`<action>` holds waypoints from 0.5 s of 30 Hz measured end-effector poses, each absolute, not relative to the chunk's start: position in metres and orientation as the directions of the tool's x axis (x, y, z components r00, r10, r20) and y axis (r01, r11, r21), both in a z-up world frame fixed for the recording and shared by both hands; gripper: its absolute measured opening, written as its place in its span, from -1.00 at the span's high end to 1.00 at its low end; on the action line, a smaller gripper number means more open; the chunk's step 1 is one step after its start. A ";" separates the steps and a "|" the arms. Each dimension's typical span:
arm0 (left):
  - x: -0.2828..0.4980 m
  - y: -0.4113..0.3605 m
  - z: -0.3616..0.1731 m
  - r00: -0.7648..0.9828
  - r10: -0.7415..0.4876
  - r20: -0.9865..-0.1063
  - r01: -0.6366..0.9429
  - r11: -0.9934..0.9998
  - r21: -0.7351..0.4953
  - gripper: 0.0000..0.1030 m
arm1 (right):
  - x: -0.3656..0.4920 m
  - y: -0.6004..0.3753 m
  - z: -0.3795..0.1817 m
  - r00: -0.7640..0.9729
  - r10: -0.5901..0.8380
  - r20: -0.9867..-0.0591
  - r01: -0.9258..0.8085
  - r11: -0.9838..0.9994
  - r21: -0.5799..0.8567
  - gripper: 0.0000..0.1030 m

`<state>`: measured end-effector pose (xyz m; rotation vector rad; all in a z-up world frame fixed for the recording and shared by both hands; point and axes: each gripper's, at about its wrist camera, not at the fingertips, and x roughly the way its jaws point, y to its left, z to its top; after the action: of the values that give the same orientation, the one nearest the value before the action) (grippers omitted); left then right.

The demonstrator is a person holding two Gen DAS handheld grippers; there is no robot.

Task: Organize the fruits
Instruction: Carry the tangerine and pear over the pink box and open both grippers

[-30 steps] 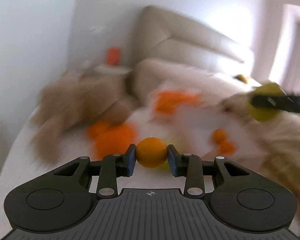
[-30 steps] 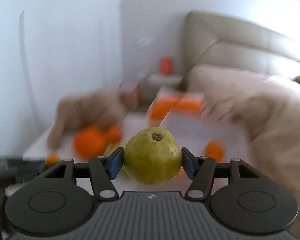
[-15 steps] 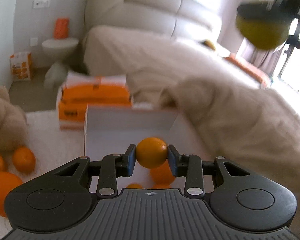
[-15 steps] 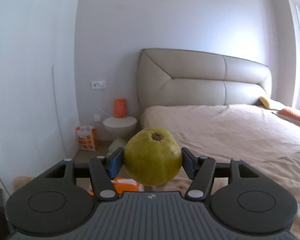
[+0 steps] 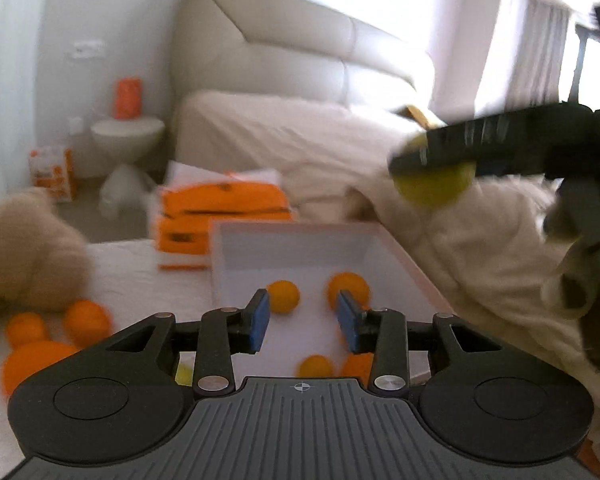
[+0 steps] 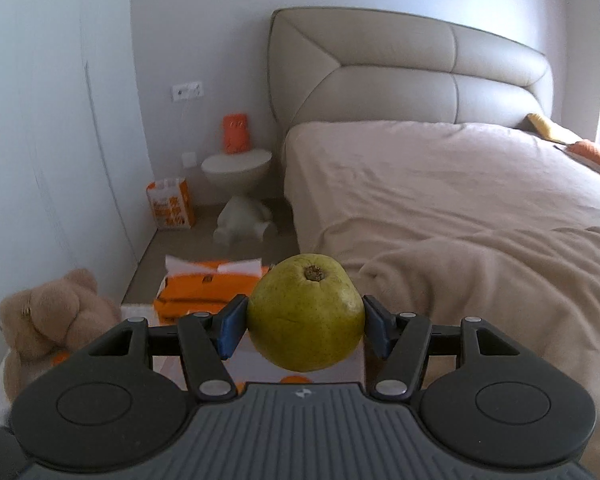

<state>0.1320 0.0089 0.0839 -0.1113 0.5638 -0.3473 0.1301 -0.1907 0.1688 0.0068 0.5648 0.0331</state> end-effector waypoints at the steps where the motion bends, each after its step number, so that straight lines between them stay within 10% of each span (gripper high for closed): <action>1: 0.126 0.021 0.083 0.803 -0.334 -0.494 0.269 0.942 -0.200 0.18 | 0.132 -0.187 0.165 0.839 0.034 -0.544 -0.037 0.999 0.005 -0.18; 15: 0.094 0.169 0.032 0.902 -0.093 -0.422 -0.072 0.930 -0.360 0.21 | 0.204 -0.141 0.096 0.667 0.089 -0.739 -0.115 0.993 0.017 -0.18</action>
<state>0.0942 0.1691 0.0318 -0.3790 0.4496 -0.0109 0.2043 -0.1408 0.0957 -0.0320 0.8323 0.1151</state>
